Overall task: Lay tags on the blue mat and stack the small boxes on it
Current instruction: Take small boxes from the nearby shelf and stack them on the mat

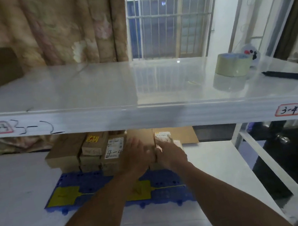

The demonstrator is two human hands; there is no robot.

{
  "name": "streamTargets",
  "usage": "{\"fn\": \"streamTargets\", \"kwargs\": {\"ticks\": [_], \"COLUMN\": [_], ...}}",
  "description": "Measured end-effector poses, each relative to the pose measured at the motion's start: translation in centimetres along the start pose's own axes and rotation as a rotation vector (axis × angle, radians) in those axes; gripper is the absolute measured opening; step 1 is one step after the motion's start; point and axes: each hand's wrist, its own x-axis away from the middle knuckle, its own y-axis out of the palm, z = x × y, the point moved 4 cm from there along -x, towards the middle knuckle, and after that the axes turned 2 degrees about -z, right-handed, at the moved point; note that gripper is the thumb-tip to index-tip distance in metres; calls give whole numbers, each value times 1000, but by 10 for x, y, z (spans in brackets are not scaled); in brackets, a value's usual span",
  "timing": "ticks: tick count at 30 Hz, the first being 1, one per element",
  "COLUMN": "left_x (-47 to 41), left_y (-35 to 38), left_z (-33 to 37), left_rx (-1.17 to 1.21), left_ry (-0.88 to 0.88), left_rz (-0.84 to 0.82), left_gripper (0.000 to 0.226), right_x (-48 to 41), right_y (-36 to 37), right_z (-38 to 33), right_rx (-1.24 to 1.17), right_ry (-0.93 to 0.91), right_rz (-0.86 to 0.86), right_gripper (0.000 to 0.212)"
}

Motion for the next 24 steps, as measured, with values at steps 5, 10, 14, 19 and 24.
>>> {"fn": "streamTargets", "kwargs": {"ticks": [5,10,14,19,24], "left_x": [65,162,281,463,620], "left_y": [-63,-128,-193,-275,-343], "left_z": [-126,-275,-389,-508,-570], "left_rx": [126,-20,-162,-323,-385], "left_ry": [-215,-507,-703,-993,-1226], "left_rz": [59,11,75,108,206], "left_gripper": [68,71,70,68,69], "right_x": [21,53,102,196,308], "right_y": [27,72,118,167,188], "right_z": [-123,-284,-427,-608,-756], "right_rx": [137,193,165,68,24], "right_ry": [-264,-602,-800,-1054,-1313], "right_rz": [-150,-299,-324,-335,-333], "right_gripper": [39,38,56,53,62]}}
